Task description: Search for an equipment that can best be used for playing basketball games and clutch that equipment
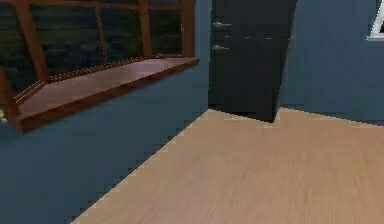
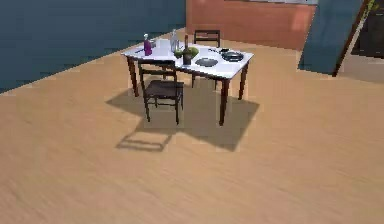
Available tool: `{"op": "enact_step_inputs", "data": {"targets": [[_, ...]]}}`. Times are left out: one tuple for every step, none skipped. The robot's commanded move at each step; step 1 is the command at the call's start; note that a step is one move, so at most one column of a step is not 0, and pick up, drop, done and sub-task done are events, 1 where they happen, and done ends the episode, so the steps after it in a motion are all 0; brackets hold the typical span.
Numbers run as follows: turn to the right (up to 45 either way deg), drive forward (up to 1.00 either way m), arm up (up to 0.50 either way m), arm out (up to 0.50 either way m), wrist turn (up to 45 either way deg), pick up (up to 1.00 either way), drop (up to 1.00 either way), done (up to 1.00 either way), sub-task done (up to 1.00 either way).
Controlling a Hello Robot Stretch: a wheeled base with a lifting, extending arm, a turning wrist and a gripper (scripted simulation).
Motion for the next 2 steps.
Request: {"op": "enact_step_inputs", "data": {"targets": [[45.0, 0.00, 0.00, 0.00, 0.0, 0.00, 0.00, 0.00, 0.00], [45.0, 0.00, 0.00, 0.00, 0.0, 0.00, 0.00, 0.00, 0.00]]}}
